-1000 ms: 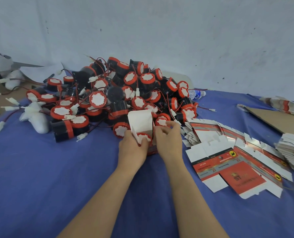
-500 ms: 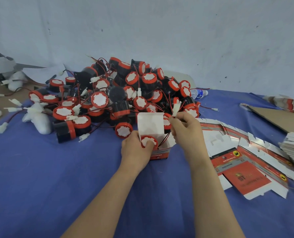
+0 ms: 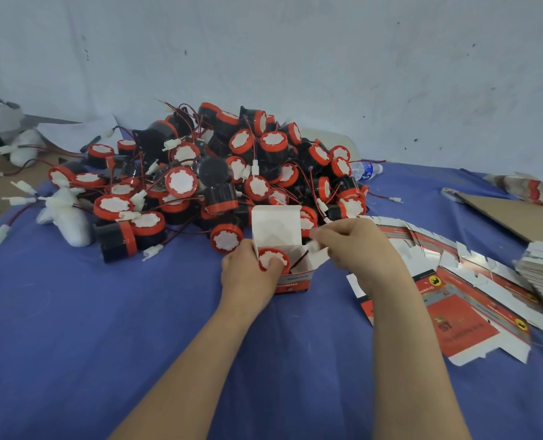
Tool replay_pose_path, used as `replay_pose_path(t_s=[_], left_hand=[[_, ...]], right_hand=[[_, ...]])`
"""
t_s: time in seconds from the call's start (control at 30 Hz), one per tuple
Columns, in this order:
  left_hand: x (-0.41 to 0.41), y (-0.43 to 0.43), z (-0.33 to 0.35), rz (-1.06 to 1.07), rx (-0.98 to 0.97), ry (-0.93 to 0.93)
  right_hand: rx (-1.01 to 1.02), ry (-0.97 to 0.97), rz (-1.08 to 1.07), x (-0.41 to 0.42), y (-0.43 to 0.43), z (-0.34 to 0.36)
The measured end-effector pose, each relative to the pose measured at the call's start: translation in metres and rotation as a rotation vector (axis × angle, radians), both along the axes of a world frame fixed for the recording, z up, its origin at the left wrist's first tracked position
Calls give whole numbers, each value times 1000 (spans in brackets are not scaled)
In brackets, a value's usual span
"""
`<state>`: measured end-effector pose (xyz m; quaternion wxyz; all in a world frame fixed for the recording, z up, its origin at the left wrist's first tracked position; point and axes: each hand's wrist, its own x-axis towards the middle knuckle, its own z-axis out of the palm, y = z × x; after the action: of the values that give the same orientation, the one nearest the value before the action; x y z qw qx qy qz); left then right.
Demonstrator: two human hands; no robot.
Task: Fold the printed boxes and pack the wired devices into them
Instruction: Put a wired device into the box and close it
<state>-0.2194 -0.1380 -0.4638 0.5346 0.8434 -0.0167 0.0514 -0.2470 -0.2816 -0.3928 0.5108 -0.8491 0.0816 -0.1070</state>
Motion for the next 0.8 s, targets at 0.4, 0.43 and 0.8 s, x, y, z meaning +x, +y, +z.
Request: replay_pose_path(t_s=[0.4,0.43,0.8], left_hand=[[0,0,0,-1,19,-2],[0,0,0,0,21,-6],[-1,1,0,-6,11,-21]], right_hand=[[-492,-190,-28,21,27,-11],[-480,-194,-10,21,27,-13],[-511,-108,-13,16,25,-36]])
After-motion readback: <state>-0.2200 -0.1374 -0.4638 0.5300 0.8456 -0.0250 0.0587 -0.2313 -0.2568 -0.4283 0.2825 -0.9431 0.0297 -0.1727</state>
